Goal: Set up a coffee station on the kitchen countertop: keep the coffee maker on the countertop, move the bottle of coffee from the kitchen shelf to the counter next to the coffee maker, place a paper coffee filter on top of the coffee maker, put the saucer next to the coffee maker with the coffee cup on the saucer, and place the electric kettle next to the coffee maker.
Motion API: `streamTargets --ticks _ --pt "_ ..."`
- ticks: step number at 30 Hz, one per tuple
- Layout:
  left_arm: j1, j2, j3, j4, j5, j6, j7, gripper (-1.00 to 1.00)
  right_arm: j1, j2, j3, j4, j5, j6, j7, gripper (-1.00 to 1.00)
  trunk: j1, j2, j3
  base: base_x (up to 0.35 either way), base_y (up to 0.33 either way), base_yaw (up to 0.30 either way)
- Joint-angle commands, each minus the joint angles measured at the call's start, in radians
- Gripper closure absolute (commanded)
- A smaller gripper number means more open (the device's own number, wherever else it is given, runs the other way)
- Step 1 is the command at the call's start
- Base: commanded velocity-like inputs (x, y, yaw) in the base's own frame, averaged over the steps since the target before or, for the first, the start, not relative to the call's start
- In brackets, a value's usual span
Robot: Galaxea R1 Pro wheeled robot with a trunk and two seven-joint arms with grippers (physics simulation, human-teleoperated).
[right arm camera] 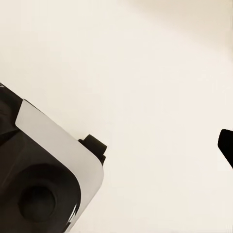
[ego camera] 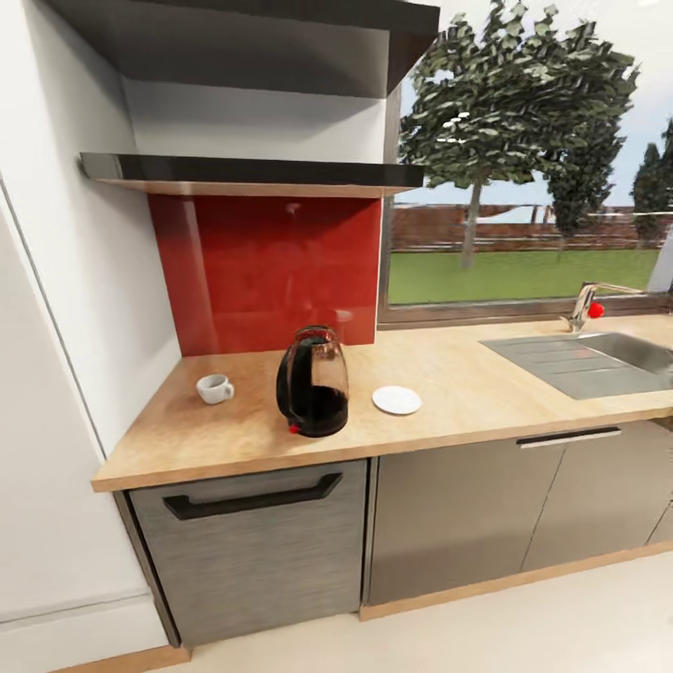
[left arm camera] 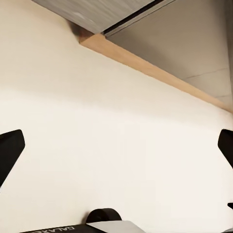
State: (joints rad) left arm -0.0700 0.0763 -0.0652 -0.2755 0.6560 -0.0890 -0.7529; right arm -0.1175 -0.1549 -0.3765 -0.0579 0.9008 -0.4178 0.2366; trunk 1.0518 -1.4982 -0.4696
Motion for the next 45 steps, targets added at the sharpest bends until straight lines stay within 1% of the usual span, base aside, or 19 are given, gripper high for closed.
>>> streamTargets --ticks 1,13,18,24,33,38,45 --pt "-0.001 0.001 -0.007 0.001 0.004 -0.009 0.000 -1.00 -0.001 0.000 -0.008 0.000 0.003 -0.002 0.007 -1.00 0.000 -0.001 -0.001 -0.001 0.126 -0.169" --pt "-0.001 0.002 -0.007 0.001 0.004 -0.009 0.000 -1.00 -0.001 0.000 -0.008 0.000 0.003 -0.003 0.006 -1.00 0.000 -0.001 -0.001 0.000 0.280 -0.037" --pt "-0.001 0.002 -0.007 0.001 0.004 -0.009 0.000 -1.00 -0.001 0.000 -0.008 0.000 0.003 -0.003 0.006 -1.00 0.000 -0.001 -0.001 0.000 0.254 -0.179" --pt "-0.001 0.001 -0.007 0.001 0.004 -0.009 0.000 -1.00 -0.001 0.000 -0.009 0.000 0.003 -0.003 0.007 -1.00 0.000 -0.001 -0.001 -0.034 0.073 -0.263" --pt "-0.001 0.001 -0.007 0.001 0.004 -0.009 0.000 -1.00 -0.001 0.000 -0.009 0.000 0.003 -0.003 0.007 -1.00 0.000 -0.001 0.002 -0.264 0.011 -0.255" --pt "-0.001 0.002 -0.007 0.001 0.004 -0.009 0.000 -1.00 -0.001 0.000 -0.009 0.000 0.003 -0.003 0.006 -1.00 0.000 -0.001 0.002 -0.279 0.001 -0.065" --pt "-0.001 0.002 -0.007 0.001 0.004 -0.009 0.000 -1.00 -0.001 0.000 -0.009 -0.001 0.001 -0.001 0.007 -1.00 0.000 -0.001 0.002 -0.048 0.000 -0.007"
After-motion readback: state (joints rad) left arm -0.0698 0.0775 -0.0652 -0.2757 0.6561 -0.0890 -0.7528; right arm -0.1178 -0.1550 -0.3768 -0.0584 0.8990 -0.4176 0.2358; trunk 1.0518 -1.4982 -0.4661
